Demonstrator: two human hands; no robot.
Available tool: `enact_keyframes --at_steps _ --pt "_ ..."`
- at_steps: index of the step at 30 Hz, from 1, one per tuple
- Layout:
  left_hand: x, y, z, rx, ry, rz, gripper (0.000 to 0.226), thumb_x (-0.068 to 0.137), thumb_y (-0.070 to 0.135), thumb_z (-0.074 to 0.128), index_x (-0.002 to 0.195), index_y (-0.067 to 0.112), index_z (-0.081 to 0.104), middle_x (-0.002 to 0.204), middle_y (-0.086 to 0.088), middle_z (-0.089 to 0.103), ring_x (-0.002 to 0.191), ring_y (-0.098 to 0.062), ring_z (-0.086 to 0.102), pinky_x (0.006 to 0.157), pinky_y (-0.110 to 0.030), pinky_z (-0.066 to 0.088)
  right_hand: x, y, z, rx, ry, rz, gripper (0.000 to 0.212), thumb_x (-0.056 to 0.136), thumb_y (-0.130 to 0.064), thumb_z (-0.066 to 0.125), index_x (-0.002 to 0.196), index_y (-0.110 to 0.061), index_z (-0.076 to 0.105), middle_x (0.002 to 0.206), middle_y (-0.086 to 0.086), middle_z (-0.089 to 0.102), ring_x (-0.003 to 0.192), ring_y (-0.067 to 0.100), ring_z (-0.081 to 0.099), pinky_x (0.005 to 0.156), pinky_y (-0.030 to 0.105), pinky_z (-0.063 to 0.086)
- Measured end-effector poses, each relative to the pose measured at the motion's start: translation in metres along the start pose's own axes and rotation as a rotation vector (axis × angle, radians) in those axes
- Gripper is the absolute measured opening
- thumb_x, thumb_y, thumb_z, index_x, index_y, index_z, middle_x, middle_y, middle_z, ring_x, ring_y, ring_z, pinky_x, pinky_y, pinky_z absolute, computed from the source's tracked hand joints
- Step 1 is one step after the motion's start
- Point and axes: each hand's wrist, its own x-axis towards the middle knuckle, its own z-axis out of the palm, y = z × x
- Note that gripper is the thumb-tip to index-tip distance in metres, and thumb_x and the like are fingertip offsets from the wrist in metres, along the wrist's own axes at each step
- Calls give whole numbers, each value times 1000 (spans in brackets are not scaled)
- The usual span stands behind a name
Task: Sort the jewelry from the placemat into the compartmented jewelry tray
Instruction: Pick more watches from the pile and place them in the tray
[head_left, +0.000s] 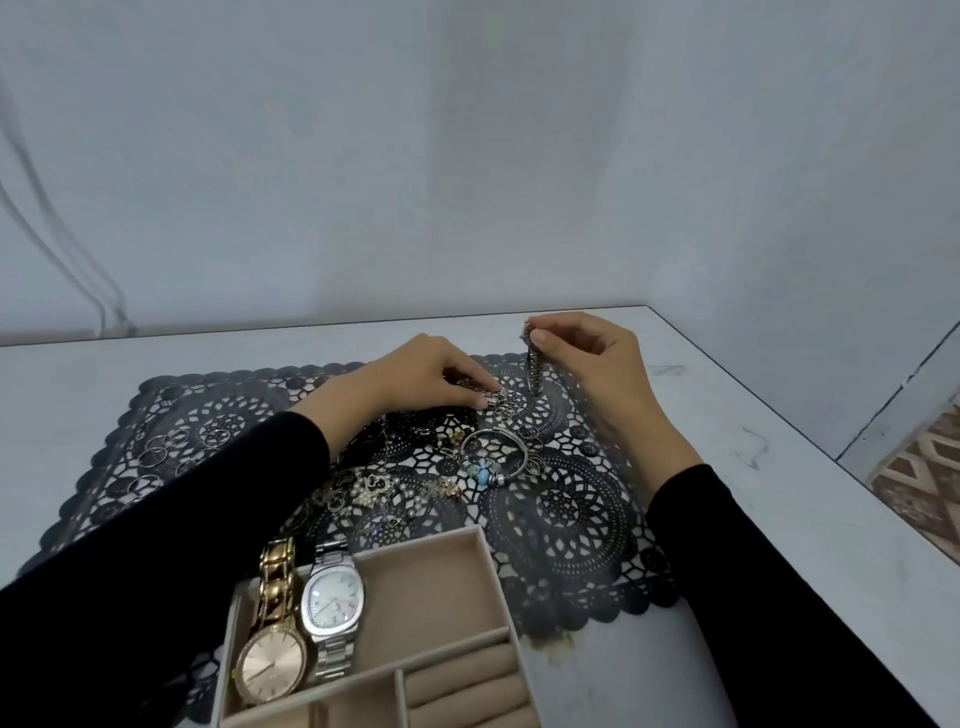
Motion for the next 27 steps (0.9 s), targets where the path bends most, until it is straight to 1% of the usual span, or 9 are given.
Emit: enact_keyframes --at_steps 5,6,10,14,18,21,23,25,27 --pt "3 -4 4 9 42 36 27 79 32 79 106 31 76 103 16 73 92 14 60 80 -2 40 0 0 -1 -4 -3 4 15 80 -3 73 96 -3 73 96 10 74 90 16 69 86 30 54" --pt "3 -4 4 19 46 43 26 81 32 78 106 30 75 104 15 73 93 13 61 81 -3 41 1 0 0 -6 -3 4 15 80 -3 73 95 -4 73 96 9 74 90 16 69 87 31 54" --pt "3 -4 4 61 65 71 23 90 32 69 111 26 74 107 12 73 99 -2 65 93 -25 48 0 1 -1 -14 -7 4 15 80 -4 73 96 -4 74 96 9 74 90 16 69 89 34 54" --pt "3 -7 4 86 103 115 22 95 28 62 115 24 70 105 9 73 94 -6 65 84 -22 49 0 1 -1 -11 -7 8 16 80 -4 73 96 -5 74 95 8 74 89 15 69 86 30 54" --pt "1 -7 4 -8 136 100 19 98 29 58 115 35 64 95 10 73 72 -2 60 72 -18 46 0 1 -1 -4 -4 19 15 80 -5 73 96 -5 74 95 9 74 90 17 69 87 32 54" --pt "-2 -5 2 -115 154 56 16 99 27 55 107 38 64 89 8 70 66 -12 53 67 -22 42 -1 0 0 13 4 21 15 80 -5 74 95 -5 74 95 10 74 89 17 69 88 33 54" --pt "-3 -3 0 -175 157 43 18 100 24 54 101 34 69 89 10 70 69 -16 58 67 -22 43 -1 0 1 8 2 23 16 80 -6 74 96 -5 74 95 10 74 90 17 69 90 33 53" --pt "-5 0 -2 -246 163 8 21 100 16 53 100 23 72 84 15 68 61 -3 57 60 -13 43 -2 -1 2 2 -8 28 17 80 -7 74 97 -5 74 96 10 74 91 18 69 91 34 53" --pt "-8 1 -5 -306 186 -24 21 100 19 53 101 24 73 70 15 61 57 -10 48 55 -20 44 -3 -1 3 -7 -18 30 18 79 -7 75 97 -7 74 95 9 74 92 19 70 91 35 53"
